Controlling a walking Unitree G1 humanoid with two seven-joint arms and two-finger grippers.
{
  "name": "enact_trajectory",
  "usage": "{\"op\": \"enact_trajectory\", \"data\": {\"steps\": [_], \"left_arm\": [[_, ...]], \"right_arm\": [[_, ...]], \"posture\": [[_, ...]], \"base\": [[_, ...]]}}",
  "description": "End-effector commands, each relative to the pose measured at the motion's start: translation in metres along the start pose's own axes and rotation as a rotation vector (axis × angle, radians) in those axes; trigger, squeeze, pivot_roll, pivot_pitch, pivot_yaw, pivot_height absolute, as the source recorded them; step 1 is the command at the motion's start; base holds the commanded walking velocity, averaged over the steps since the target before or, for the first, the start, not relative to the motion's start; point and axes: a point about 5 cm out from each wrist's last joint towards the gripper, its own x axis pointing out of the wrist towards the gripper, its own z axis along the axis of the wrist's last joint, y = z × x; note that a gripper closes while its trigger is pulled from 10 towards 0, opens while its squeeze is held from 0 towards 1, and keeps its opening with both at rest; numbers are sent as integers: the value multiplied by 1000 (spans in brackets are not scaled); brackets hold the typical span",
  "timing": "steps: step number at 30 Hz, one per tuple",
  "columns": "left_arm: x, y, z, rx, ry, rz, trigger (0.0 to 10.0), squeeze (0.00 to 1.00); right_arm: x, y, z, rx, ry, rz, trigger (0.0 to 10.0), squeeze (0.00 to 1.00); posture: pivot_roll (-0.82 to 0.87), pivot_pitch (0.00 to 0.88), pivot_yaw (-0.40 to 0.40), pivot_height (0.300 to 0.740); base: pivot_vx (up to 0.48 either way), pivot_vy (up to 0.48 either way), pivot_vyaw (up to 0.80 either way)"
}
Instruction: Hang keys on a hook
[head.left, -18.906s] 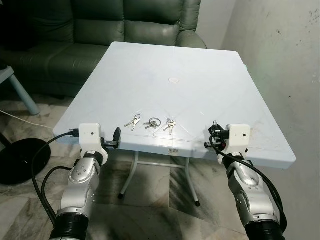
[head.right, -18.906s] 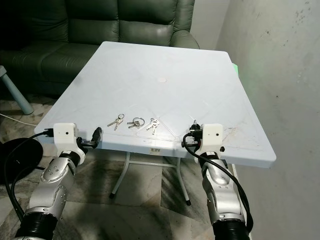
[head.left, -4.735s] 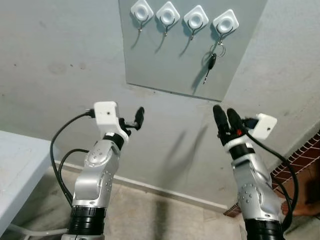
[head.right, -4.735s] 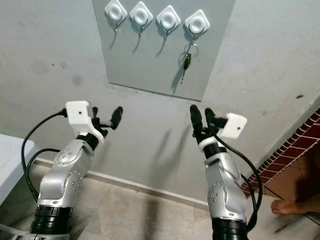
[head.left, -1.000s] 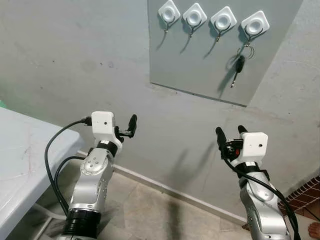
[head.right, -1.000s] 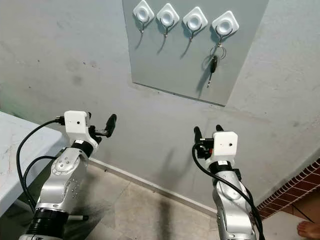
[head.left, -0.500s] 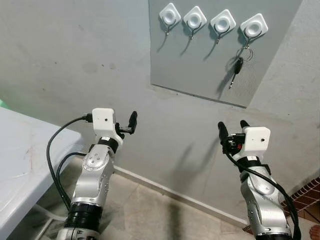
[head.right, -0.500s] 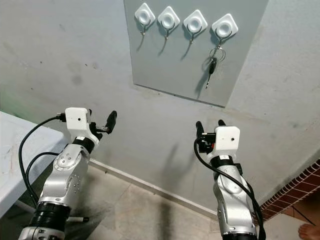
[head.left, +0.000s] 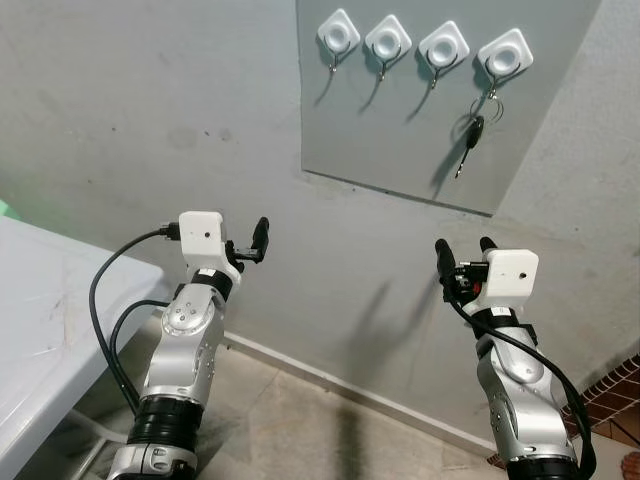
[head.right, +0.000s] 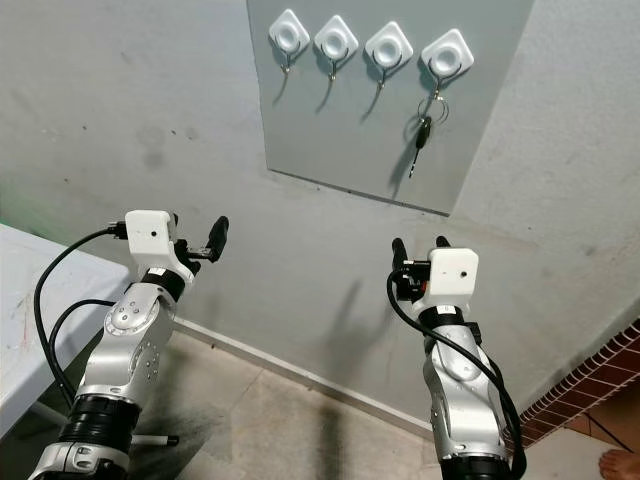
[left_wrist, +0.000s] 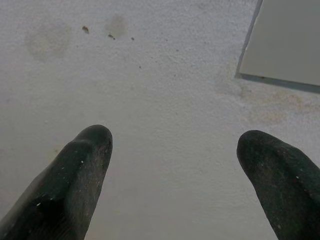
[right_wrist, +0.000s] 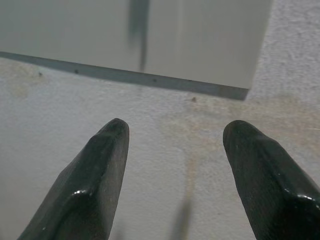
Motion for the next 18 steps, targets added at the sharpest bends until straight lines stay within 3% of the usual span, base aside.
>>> {"op": "enact_trajectory", "data": {"steps": [1, 18], "left_arm": [[1, 2, 2, -2, -8, 6, 10000, 0], [-10, 2, -4, 34, 6, -20, 10000, 0]], "right_arm": [[1, -3, 2, 13, -11, -18, 10000, 0], [-8, 4, -6, 7, 21, 9, 10000, 0]], "posture": [[-73, 0, 15, 740], [-44, 13, 2, 740]], "base": [[0, 0, 0], [0, 0, 0]]}}
